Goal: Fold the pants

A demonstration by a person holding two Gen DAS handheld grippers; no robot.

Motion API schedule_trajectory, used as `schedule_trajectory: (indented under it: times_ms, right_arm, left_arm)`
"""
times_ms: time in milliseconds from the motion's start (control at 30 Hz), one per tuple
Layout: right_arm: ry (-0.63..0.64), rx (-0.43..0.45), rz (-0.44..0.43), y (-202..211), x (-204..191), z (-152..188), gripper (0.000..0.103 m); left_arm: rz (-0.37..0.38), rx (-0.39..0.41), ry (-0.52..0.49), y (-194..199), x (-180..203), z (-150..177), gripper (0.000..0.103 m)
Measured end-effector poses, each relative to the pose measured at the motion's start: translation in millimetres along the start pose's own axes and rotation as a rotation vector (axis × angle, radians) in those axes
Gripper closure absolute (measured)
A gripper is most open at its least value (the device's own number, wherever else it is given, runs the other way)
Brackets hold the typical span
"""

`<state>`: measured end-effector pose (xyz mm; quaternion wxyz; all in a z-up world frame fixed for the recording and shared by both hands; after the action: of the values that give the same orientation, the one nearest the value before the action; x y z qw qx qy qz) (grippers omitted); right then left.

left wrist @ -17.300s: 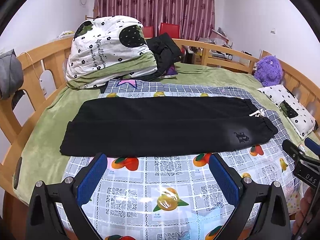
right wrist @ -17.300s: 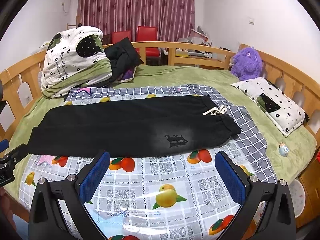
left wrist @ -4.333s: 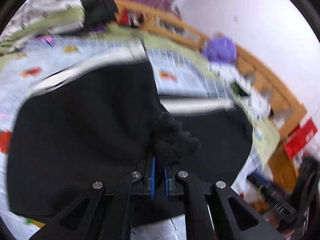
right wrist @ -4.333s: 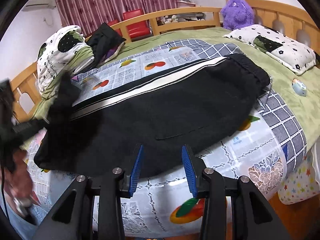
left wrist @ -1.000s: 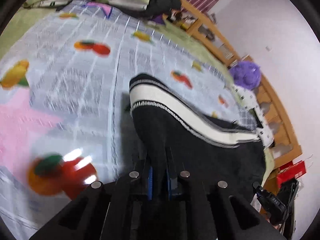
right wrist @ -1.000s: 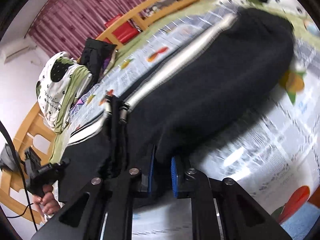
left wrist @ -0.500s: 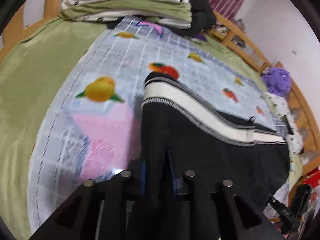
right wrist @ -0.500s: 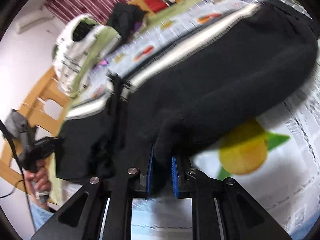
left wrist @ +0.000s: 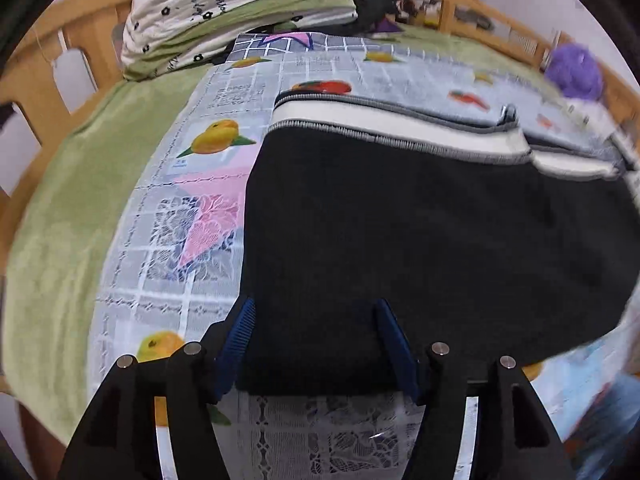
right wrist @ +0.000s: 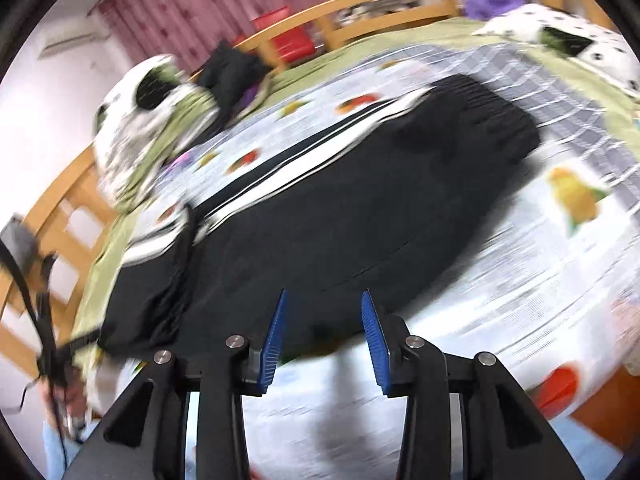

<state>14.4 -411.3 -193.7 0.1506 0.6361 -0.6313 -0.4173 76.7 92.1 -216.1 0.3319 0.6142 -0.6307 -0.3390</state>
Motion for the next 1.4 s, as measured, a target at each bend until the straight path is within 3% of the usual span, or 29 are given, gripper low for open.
schedule_trajectory:
  times_ms: [100, 200, 233, 400, 467, 567, 700, 833, 967, 1067, 1100, 1233, 1400]
  right_arm:
    - [-0.044, 0.034, 0.089, -1, 36, -26, 0.065]
    - [-0.083, 0.033, 0.149, -9, 73, -49, 0.063]
    - [-0.107, 0.017, 0.156, -18, 84, -56, 0.058]
    - [-0.222, -0.08, 0.047, -65, 110, -72, 0.056]
    - [-0.187, -0.077, 0.029, -75, 105, -78, 0.087]
    - [-0.182, 0.06, -0.021, -54, 105, -88, 0.089]
    - [-0.17, -0.062, 0.037, -74, 110, -79, 0.082]
    - [-0.162, -0.011, 0.064, -54, 115, -68, 0.067]
    - [-0.128, 0.052, 0.093, -20, 101, -62, 0.067]
    - [-0.061, 0.081, 0.118, -7, 79, -59, 0.067]
    - [-0.037, 0.09, 0.123, -3, 73, -59, 0.067]
    - [0.061, 0.099, 0.119, 2, 47, -50, 0.068]
    - [0.13, 0.086, 0.114, 1, 30, -41, 0.068]
  left_arm:
    - [0.006, 0.004, 0.031, 14, -1, 5, 0.042]
    - [0.033, 0.034, 0.142, 30, -14, 16, 0.042]
    - [0.052, 0.051, 0.188, 34, -19, 21, 0.042]
    - [0.147, 0.064, 0.379, 33, -43, 49, 0.042]
    - [0.191, 0.068, 0.431, 30, -48, 53, 0.042]
    - [0.216, 0.095, 0.477, 31, -54, 52, 0.042]
    - [0.289, 0.097, 0.533, 19, -51, 51, 0.042]
    - [0.283, 0.127, 0.578, 10, -51, 48, 0.041]
    - [0.263, 0.143, 0.594, 5, -50, 43, 0.041]
    - [0.231, 0.144, 0.621, 4, -53, 39, 0.06]
    - [0.232, 0.149, 0.619, 6, -54, 38, 0.07]
    - [0.18, 0.202, 0.532, 29, -40, 21, 0.086]
    - [0.171, 0.322, 0.398, 77, 1, -13, 0.089]
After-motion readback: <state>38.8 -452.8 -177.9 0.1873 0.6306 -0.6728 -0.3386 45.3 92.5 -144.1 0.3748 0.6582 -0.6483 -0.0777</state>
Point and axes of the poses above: each gripper's, at about its wrist camera, not at the fingertips, and y roughly against the way its jaws point, x to its right, z to its underside, the point moved 4 cm from there along -y, roughly the way its jaws point, and after that the axes turned 3 degrees about z, right-handed, at the moved point
